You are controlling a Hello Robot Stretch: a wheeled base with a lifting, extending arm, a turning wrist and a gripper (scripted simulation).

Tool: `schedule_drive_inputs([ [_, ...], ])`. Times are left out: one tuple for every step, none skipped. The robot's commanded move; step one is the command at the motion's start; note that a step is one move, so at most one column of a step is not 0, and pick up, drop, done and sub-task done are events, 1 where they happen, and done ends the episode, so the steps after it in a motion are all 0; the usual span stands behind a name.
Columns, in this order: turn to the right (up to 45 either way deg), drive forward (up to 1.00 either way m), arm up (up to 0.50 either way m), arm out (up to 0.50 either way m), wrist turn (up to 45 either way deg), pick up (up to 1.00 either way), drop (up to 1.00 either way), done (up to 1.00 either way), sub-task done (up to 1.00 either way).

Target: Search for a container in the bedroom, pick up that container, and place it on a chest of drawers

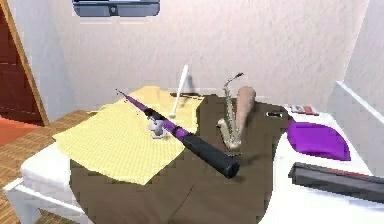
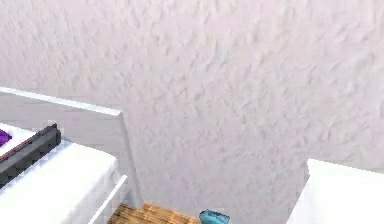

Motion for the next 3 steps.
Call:
schedule_drive_inputs([
  [0.0,0.05,0.0,0.0,0.0,0.0,0.0,0.0,0.0],
  [-42.0,0.0,0.0,0.0,0.0,0.0,0.0,0.0,0.0],
  [45.0,0.0,0.0,0.0,0.0,0.0,0.0,0.0,0.0],
])
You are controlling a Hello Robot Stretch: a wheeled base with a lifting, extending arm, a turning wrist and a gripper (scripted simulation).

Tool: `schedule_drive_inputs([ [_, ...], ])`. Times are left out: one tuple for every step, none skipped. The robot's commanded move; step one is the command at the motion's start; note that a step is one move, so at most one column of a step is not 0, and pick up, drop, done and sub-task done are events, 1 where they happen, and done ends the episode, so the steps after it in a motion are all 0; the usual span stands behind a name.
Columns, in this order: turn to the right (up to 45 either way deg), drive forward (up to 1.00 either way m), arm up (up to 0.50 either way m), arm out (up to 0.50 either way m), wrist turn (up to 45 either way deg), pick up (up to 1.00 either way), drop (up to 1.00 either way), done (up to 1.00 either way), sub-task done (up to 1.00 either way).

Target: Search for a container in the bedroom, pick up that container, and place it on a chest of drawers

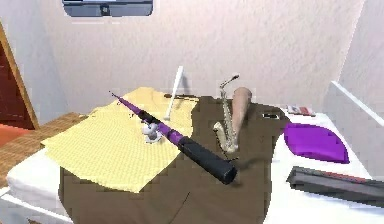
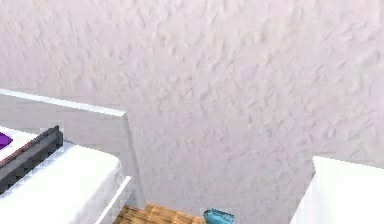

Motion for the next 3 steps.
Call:
schedule_drive_inputs([
  [45.0,0.0,0.0,0.0,0.0,0.0,0.0,0.0,0.0],
  [15.0,0.0,0.0,0.0,0.0,0.0,0.0,0.0,0.0],
  [0.0,0.55,0.0,0.0,0.0,0.0,0.0,0.0,0.0],
])
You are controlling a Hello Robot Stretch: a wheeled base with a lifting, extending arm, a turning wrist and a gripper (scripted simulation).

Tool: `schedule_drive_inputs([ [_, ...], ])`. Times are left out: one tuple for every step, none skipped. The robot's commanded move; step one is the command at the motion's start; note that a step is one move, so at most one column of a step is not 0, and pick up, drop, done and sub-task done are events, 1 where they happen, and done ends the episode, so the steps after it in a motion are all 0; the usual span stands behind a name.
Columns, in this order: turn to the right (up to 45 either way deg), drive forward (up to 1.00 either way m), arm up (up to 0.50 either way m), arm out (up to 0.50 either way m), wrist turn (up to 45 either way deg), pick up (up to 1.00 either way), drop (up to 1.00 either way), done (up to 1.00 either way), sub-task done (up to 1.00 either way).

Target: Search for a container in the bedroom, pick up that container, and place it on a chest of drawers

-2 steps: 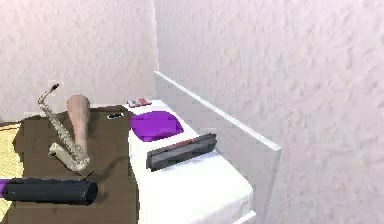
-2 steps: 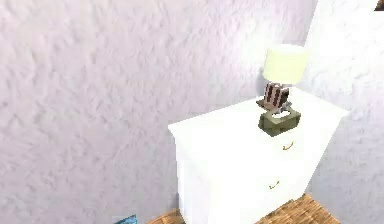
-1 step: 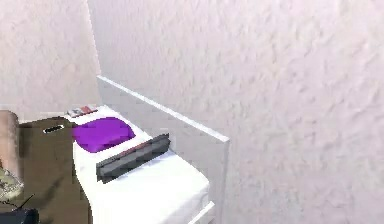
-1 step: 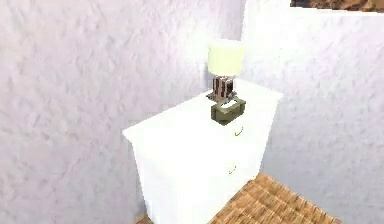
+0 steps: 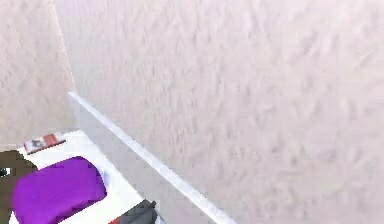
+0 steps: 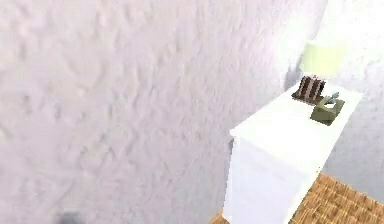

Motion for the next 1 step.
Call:
schedule_drive_inputs([
  [-45.0,0.0,0.0,0.0,0.0,0.0,0.0,0.0,0.0],
])
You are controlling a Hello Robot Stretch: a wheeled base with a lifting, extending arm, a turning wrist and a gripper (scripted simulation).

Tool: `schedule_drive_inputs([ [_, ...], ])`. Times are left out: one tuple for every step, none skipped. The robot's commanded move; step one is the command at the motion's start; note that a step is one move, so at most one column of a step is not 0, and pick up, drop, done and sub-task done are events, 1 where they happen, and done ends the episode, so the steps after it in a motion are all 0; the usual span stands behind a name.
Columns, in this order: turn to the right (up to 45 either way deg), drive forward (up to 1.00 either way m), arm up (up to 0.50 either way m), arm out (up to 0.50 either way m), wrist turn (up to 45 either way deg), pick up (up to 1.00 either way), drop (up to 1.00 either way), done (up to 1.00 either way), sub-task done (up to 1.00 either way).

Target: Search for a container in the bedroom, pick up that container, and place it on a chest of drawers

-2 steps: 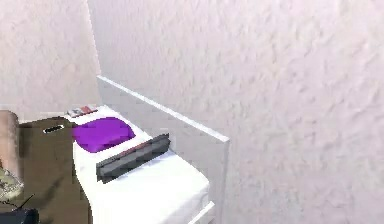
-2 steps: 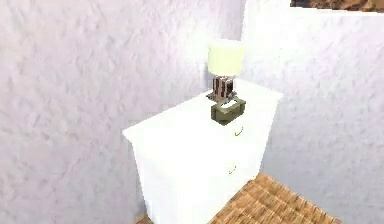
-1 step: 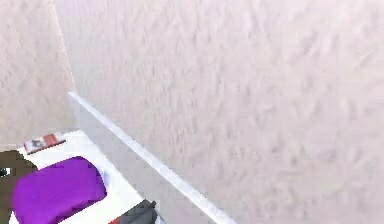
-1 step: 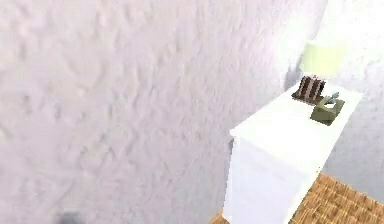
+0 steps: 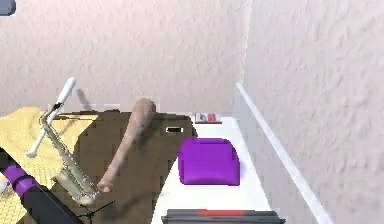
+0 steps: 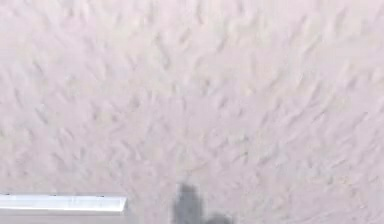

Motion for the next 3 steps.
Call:
schedule_drive_inputs([
  [-45.0,0.0,0.0,0.0,0.0,0.0,0.0,0.0,0.0],
  [-30.0,0.0,0.0,0.0,0.0,0.0,0.0,0.0,0.0],
  [0.0,0.0,0.5,0.0,0.0,0.0,0.0,0.0,0.0],
])
